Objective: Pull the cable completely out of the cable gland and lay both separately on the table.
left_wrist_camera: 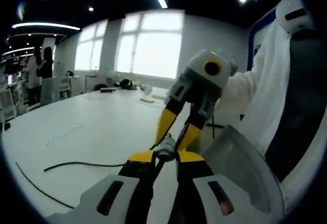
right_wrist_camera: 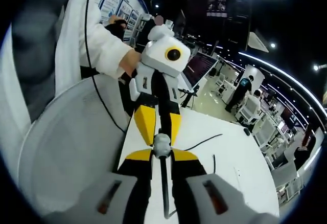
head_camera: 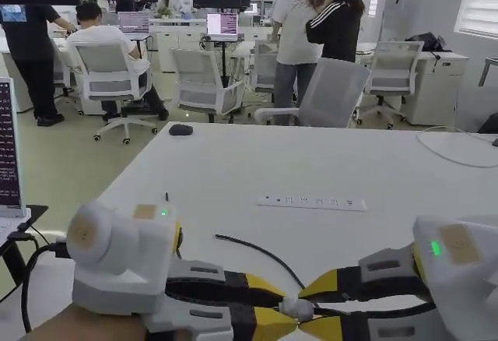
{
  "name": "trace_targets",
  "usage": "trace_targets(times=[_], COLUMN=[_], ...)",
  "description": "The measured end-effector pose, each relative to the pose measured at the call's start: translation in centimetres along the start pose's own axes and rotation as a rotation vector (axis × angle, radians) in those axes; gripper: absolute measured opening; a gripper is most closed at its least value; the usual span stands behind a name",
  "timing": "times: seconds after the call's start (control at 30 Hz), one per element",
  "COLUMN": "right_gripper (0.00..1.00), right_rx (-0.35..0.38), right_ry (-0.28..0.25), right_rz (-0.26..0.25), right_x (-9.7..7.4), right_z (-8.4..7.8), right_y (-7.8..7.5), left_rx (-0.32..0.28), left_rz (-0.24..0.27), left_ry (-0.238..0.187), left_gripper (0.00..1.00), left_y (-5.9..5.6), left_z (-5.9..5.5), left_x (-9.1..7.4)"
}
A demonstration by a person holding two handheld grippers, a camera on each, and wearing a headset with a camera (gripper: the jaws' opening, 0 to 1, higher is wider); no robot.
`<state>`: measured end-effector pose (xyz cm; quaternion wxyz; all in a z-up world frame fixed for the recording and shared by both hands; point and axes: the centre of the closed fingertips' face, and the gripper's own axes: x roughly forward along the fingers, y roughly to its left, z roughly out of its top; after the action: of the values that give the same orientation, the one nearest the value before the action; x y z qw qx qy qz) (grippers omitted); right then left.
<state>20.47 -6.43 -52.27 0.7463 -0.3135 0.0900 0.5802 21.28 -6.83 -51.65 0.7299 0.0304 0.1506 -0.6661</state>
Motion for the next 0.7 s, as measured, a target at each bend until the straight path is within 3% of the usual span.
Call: trace_targets(times=[0.2,0.3,0.4,0.43,0.5,0.6,0.7], right_gripper=[0.12,0.13,0.13,0.14,0.19,0.20,0.19], right_rx=[0.014,0.095,0.253,0.275,0.376,0.425,0.496], right_ry=[-0.057,-0.125,-0.234,-0.272,-0.324,-0.387,-0.459], right_rz=[-0.004,0.058,0.076,0.081,0.106,0.110,0.138], right_x=[-0.5,-0.6,-1.2,-1.4,-1.9,-2.4,-3.0], right_z=[0.9,1.3,2.1,2.4,2.9,3.3,4.5], right_y=[0.1,0.5,0.0,-0.2,-0.3,-0.9,-1.0], left_rx=[-0.028,-0.041,-0.091,-0.101,-0.100,-0.126,-0.102], left_rz=[-0.019,-0.035,-0.064,-0.063,-0.069,-0.100,-0.095], left_ry=[-0.022,-0.030,-0.095,-0.113,-0.154,-0.197,-0.209], left_gripper=[0.16,0.15,0.15,0.15,0.15,0.15,0.15], left_y=[-0.6,-1.0,-1.1,-1.0,-1.0,-1.2,-1.2], left_z=[0.7,0.7,1.5,1.8,2.4,3.3,3.7], left_x=[-0.4,-0.5,-1.0,-1.2,-1.7,-2.4,-2.6])
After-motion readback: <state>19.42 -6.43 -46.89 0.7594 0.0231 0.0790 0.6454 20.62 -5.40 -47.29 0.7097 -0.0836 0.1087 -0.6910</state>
